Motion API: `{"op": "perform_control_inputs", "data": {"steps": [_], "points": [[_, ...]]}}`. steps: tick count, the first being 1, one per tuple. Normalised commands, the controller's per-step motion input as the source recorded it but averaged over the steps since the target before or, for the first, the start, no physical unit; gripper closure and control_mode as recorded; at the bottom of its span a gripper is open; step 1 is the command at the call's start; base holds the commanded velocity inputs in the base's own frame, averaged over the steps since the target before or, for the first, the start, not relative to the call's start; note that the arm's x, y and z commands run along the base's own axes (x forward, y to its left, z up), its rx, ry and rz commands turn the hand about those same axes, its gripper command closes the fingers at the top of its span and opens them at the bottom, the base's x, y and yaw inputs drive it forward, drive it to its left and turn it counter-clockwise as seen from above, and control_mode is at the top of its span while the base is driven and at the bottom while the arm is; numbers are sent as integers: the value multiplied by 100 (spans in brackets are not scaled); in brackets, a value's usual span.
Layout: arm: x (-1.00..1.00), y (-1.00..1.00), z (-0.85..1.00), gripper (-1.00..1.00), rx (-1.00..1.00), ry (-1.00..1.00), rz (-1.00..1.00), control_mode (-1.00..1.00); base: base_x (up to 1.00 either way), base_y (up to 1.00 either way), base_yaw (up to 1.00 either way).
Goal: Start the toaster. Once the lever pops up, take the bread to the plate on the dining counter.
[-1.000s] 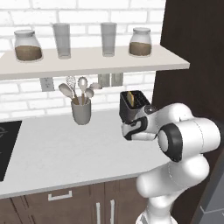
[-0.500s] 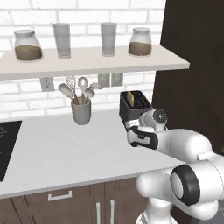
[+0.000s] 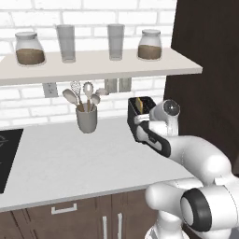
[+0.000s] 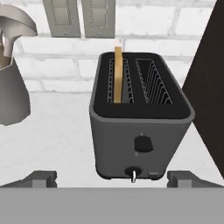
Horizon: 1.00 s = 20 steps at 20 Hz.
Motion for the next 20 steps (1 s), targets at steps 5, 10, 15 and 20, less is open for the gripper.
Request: {"op": "perform_control_inputs", "data": {"steps": [5, 10, 15, 20], "points": [[22, 0, -7, -100, 0, 0, 0, -100, 0, 0, 0], [22, 0, -28, -100, 0, 0, 0, -100, 0, 0, 0], [17, 0, -40, -100, 0, 2, 0, -100, 0, 0, 0], [23, -1, -31, -100, 0, 0, 0, -100, 0, 0, 0]]}}
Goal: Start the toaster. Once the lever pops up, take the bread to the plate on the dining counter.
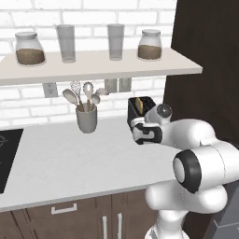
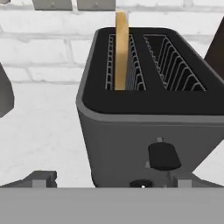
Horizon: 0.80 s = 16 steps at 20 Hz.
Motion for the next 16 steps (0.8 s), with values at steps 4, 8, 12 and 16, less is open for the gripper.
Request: {"op": "perform_control_inputs", "data": {"steps": [4, 8, 12, 16], "points": [[27, -3, -25, -100, 0, 0, 0, -100, 0, 0, 0], [24, -5, -28, -100, 0, 0, 0, -100, 0, 0, 0], [18, -8, -28, -100, 0, 0, 0, -100, 0, 0, 0], [16, -8, -27, -100, 0, 0, 0, -100, 0, 0, 0]]}}
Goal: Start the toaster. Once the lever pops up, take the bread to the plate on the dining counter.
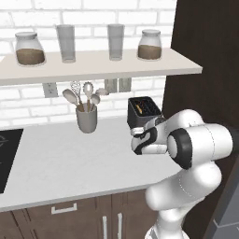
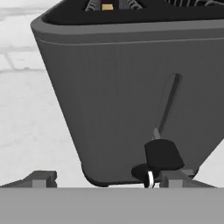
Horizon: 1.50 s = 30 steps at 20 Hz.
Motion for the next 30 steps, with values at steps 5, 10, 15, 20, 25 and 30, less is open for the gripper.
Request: {"op": "perform_control_inputs", "data": {"steps": [5, 10, 15, 20, 25, 30], "points": [[5, -6, -12, -100, 0, 0, 0, -100, 0, 0, 0], [-7, -6, -3, -100, 1, -2, 0, -100, 0, 0, 0], [-98, -17, 79, -100, 8, -23, -3, -100, 0, 0, 0], [-87, -4, 100, -100, 11, -23, -3, -100, 0, 0, 0], [-29, -1, 100, -100, 6, -5, -2, -100, 0, 0, 0], [-12, 0, 97, -100, 1, 11, 0, -100, 0, 0, 0]]}}
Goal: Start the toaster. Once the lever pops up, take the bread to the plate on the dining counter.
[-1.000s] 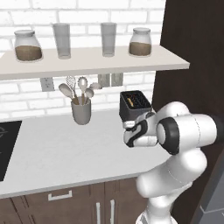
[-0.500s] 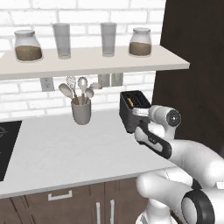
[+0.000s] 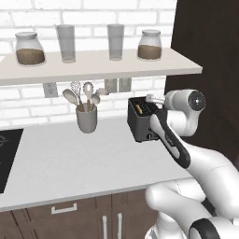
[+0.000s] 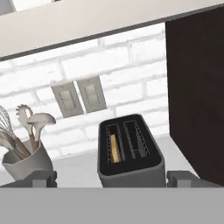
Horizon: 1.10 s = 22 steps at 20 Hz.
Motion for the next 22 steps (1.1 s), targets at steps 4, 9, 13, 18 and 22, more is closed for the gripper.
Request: {"op": "perform_control_inputs", "data": {"steps": [4, 9, 13, 18, 22], "points": [[-5, 0, 37, -100, 0, 29, 0, -100, 0, 0, 0], [0, 0, -1, -100, -1, 14, 0, -100, 0, 0, 0], [0, 0, -10, -100, -8, 1, 0, -100, 0, 0, 0], [0, 0, -1, -100, -3, 0, 0, -100, 0, 0, 0], [0, 6, 0, -100, -3, 0, 1, -100, 0, 0, 0]]}}
